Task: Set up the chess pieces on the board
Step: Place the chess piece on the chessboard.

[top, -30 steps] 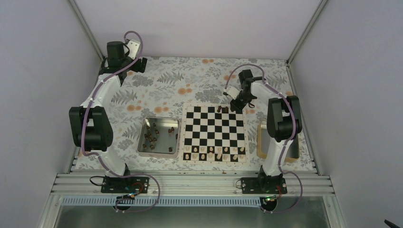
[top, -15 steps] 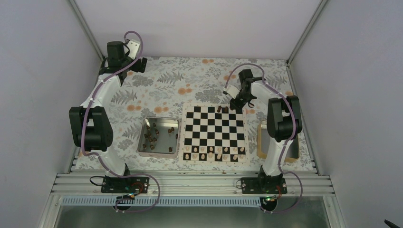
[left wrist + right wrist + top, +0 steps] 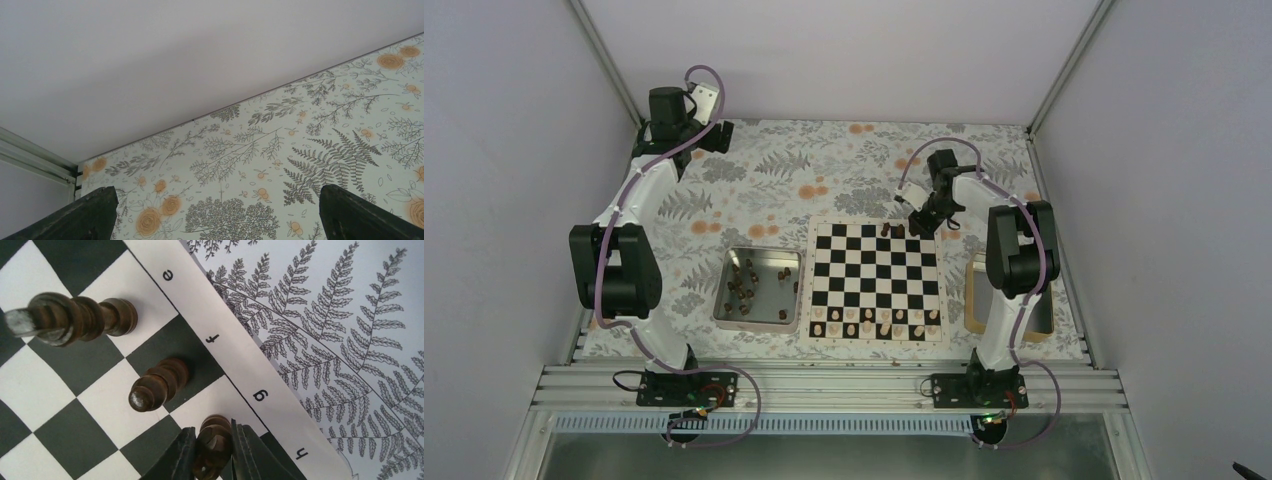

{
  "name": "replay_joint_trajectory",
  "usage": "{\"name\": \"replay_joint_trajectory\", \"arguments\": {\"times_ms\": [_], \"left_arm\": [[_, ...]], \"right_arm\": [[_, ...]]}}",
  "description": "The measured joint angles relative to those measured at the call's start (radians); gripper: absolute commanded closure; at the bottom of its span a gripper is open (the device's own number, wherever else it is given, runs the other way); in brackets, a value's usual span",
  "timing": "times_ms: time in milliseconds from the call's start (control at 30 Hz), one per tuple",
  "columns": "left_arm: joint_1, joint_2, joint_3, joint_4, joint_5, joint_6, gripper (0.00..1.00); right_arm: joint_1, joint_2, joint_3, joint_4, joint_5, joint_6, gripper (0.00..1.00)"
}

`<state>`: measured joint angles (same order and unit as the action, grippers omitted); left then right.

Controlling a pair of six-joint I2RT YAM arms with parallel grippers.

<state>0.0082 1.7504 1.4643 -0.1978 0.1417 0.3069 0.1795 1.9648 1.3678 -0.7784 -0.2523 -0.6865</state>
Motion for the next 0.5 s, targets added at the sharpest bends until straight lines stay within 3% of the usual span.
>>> {"name": "replay_joint_trajectory", "arguments": {"times_ms": [167, 367, 500], "left_arm": [[0.000, 0.000, 0.000, 0.000, 0.000, 0.000, 0.00], [0.000, 0.001, 0.000, 0.000, 0.000, 0.000, 0.00], [0.000, 0.001, 0.000, 0.000, 0.000, 0.001, 0.00]], "right_arm": [[-0.005, 0.000, 0.000, 0.000, 0.002, 0.005, 0.63], [-0.005, -0.007, 0.018, -0.030, 0.002, 0.006, 0.60], [0.000, -0.024, 0.143, -0.118, 0.000, 0.007, 0.59]]}}
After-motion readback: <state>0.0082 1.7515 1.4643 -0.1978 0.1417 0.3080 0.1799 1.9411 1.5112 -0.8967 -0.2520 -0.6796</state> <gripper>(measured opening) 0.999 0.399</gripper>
